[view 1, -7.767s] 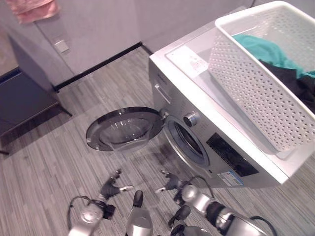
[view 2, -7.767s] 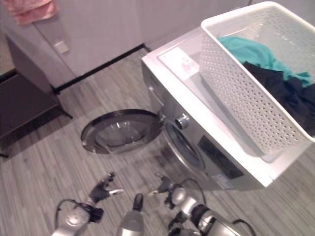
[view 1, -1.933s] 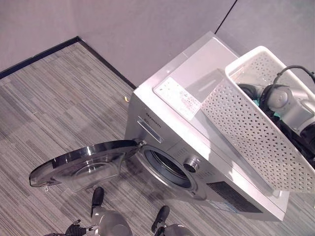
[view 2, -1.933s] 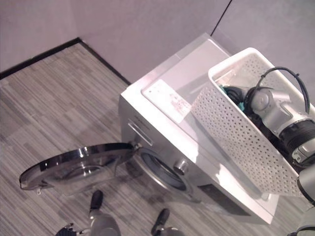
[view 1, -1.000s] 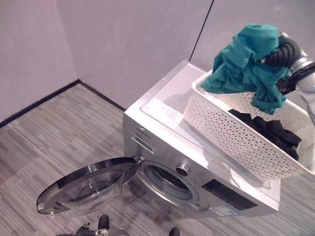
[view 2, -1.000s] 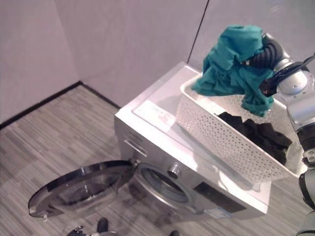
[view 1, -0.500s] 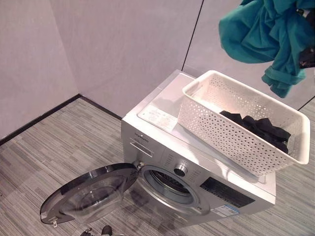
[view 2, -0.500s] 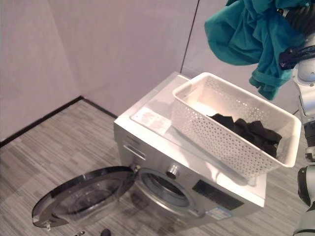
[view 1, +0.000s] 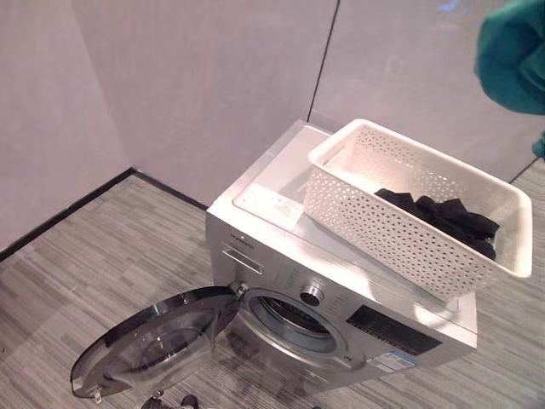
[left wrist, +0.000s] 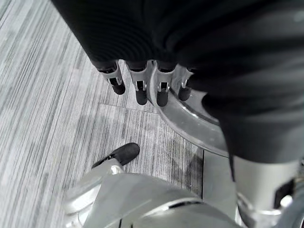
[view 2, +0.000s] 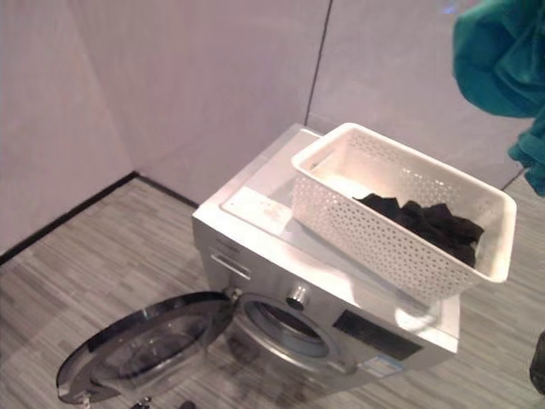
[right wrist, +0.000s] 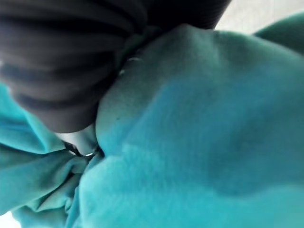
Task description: Grab the laundry basket,head to the washer,open it,put in the laundry and shut it.
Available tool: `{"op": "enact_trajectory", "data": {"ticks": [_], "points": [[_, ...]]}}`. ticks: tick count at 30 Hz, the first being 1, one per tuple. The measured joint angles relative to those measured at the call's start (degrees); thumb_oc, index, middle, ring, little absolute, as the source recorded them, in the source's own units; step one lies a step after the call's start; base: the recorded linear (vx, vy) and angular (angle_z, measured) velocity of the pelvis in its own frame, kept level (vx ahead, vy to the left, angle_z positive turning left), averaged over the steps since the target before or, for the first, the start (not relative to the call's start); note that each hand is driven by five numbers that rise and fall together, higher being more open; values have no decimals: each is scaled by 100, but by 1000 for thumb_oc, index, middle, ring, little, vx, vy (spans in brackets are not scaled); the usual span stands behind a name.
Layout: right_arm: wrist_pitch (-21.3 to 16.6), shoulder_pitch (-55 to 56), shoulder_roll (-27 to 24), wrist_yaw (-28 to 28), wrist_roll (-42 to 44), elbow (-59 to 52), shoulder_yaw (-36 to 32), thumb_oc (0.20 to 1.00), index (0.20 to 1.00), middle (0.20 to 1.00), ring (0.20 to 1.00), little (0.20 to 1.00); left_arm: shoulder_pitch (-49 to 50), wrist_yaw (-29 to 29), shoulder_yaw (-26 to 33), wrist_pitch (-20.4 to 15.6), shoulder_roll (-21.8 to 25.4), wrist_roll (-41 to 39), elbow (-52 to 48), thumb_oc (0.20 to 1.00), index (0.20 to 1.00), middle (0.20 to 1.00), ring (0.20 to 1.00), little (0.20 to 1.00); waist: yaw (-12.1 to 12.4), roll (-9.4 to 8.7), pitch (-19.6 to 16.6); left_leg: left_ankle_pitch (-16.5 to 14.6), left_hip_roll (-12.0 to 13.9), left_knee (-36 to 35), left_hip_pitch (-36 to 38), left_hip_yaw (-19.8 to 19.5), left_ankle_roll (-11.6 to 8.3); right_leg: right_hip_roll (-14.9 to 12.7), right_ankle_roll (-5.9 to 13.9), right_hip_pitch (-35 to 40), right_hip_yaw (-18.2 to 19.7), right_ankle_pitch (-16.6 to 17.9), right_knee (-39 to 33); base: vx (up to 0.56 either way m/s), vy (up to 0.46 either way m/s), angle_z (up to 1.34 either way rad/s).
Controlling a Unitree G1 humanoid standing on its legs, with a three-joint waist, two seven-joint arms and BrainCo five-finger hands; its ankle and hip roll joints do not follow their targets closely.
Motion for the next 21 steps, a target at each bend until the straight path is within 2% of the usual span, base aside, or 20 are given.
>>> {"op": "enact_trajectory", "data": {"ticks": [3, 8, 10, 11, 15, 16, 19, 21], "points": [[54, 674, 195, 8, -144, -275, -319, 200, 200, 200, 200, 200, 98, 11, 178, 10, -39, 10, 44, 1000, 1000, 1000, 1000, 1000, -181, 27, 28, -46, -53, 19, 115, 174, 47, -44, 48, -5, 161, 105, 16, -9, 58, -28], [139, 1549, 688, 64, -388, -465, -601, 200, 200, 200, 200, 200, 146, 7, 171, -14, -57, 52, 3, 1000, 1000, 1000, 1000, 1000, -249, 25, 53, -110, -83, -8, 287, 459, 61, -72, 82, -64, 458, 109, 8, -22, 65, -30], [116, 1974, 1092, 135, -453, -482, -860, 200, 200, 200, 200, 200, 83, 7, 180, -17, -43, 48, -103, 1000, 1000, 1000, 1000, 1000, -297, 2, 50, -114, -123, -6, 292, 527, 70, -97, 120, -140, 568, 131, 15, -34, 61, -18], [163, 2212, 1435, 171, -434, -495, -887, 200, 200, 200, 200, 200, 126, 7, 201, -36, -33, 47, -226, 1000, 1000, 1000, 1000, 1000, -263, -19, 50, -119, -146, -5, 307, 552, 79, -115, 119, -136, 595, 163, 17, -25, 51, -12], [205, 2817, 2122, 329, -426, -490, -854, 200, 200, 200, 200, 200, 146, 7, 198, -101, -39, 47, -486, 1000, 1000, 1000, 1000, 1000, -304, -21, 53, -146, -242, -7, 316, 552, 96, -215, 165, -135, 603, 195, 15, -31, 72, -1], [209, 2979, 2457, 402, -424, -465, -838, 200, 200, 200, 200, 200, 134, 9, 200, -119, -24, 47, -513, 1000, 1000, 1000, 1000, 1000, -308, -23, 55, -154, -303, -7, 337, 538, 135, -269, 191, -118, 610, 226, 17, -57, 94, -2], [233, 3120, 2971, 509, -412, -405, -606, 200, 200, 200, 200, 200, 197, 14, 226, -128, 24, 35, -712, 1000, 1000, 1000, 1000, 1000, -318, -91, 83, -217, -456, -6, 381, 478, 201, -385, 232, -118, 654, 265, 20, -78, 116, -8], [228, 3284, 3414, 683, -288, -377, -215, 200, 200, 200, 200, 200, 186, 15, 252, -150, 56, 12, -802, 1000, 1000, 1000, 1000, 1000, -300, -151, 107, -249, -603, 19, 369, 430, 241, -495, 261, -207, 763, 349, 29, -86, 106, -20]]}}
